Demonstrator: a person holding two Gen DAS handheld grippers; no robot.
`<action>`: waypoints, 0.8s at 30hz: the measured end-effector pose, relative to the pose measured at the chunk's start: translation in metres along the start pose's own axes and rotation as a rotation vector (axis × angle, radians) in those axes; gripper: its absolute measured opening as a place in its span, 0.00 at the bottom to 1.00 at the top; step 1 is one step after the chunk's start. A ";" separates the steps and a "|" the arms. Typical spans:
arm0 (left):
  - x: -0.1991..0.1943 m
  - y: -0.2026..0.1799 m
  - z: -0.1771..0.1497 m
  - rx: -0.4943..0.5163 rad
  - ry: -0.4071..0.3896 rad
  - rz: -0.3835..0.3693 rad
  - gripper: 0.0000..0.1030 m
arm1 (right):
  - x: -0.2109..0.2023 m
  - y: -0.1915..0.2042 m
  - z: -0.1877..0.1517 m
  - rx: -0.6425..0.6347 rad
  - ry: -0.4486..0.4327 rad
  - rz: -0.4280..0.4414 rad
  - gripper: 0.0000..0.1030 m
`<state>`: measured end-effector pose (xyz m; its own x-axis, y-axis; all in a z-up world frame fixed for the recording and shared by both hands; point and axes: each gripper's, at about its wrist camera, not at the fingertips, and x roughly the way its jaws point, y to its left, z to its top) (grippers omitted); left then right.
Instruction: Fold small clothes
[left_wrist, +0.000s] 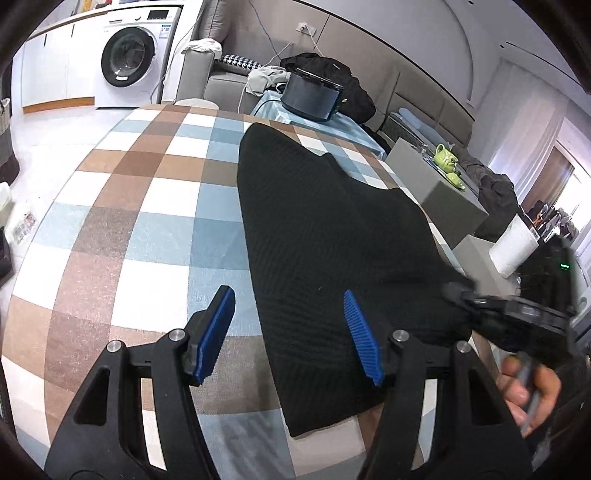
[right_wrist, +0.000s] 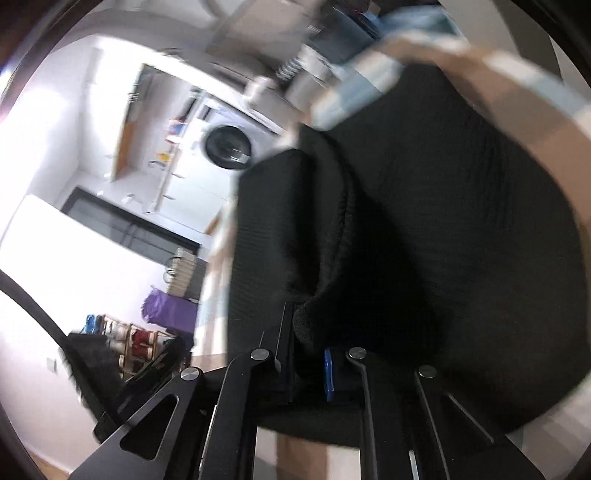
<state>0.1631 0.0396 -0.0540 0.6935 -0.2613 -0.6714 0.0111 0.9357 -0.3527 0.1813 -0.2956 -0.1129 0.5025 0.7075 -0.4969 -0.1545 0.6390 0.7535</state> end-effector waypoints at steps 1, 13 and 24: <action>0.000 0.000 0.000 -0.001 0.008 -0.001 0.57 | -0.010 0.008 -0.003 -0.025 -0.010 0.014 0.10; 0.037 -0.032 -0.013 0.104 0.162 -0.005 0.57 | -0.021 -0.006 -0.004 -0.083 0.030 -0.190 0.38; 0.052 -0.037 -0.016 0.132 0.220 0.010 0.57 | 0.033 -0.040 0.054 -0.035 0.099 -0.193 0.38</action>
<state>0.1866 -0.0127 -0.0862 0.5204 -0.2840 -0.8053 0.1090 0.9575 -0.2672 0.2493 -0.3140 -0.1359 0.4400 0.5957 -0.6719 -0.0937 0.7747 0.6254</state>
